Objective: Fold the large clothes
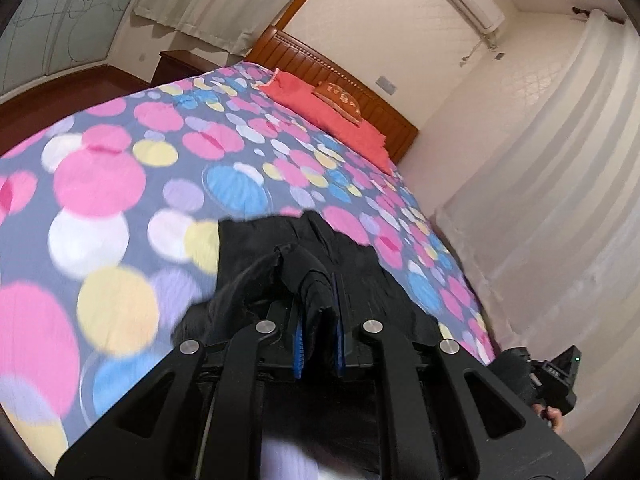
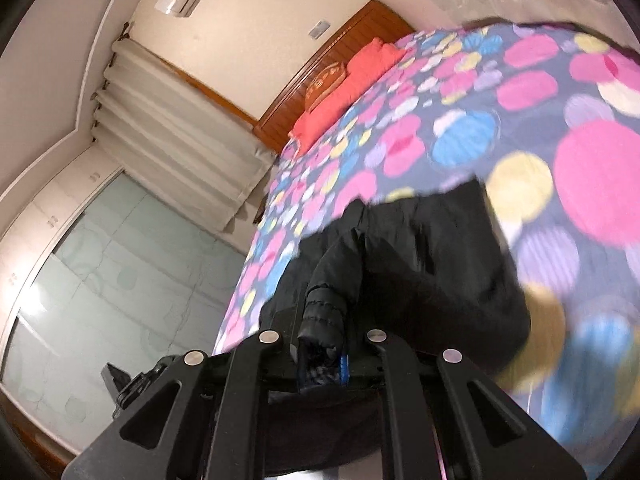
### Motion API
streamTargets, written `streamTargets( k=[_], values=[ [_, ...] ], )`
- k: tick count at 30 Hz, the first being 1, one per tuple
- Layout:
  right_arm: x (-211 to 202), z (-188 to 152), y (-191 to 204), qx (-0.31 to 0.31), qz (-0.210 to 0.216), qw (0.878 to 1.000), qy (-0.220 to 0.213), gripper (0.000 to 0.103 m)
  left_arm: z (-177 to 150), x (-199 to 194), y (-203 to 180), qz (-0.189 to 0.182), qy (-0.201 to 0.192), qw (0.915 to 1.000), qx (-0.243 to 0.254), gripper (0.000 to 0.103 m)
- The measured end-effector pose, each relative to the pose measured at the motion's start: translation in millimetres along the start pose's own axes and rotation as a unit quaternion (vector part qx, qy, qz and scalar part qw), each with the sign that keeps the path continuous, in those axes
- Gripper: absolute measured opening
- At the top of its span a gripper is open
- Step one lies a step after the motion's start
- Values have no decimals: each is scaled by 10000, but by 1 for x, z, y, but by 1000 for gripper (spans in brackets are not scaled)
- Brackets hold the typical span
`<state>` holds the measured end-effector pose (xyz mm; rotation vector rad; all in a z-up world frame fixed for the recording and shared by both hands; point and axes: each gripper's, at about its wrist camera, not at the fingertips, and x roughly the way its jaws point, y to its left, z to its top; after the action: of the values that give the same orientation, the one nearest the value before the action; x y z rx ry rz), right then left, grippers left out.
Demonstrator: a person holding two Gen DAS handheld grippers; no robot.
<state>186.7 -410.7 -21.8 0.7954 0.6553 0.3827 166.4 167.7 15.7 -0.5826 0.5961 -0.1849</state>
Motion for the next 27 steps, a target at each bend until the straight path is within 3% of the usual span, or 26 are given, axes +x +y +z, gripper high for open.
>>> streamTargets(
  k=[6, 12, 20, 25, 27],
  values=[
    [68, 67, -15, 185, -281, 9994, -73, 11, 64, 90, 10, 423, 168, 9990, -27, 11],
    [138, 111, -41, 370, -690, 9969, 69, 11, 97, 179, 23, 976, 384, 9945, 57, 11],
    [237, 120, -106, 547, -1462, 9863, 530, 11, 93, 280, 53, 1586, 793, 9840, 154, 11],
    [259, 113, -127, 613, -1564, 9838, 623, 11, 79, 314, 64, 1883, 964, 9763, 445, 11],
    [259, 112, -128, 636, -1485, 9847, 649, 15, 77, 319, 72, 1837, 1053, 9767, 345, 13]
  ],
)
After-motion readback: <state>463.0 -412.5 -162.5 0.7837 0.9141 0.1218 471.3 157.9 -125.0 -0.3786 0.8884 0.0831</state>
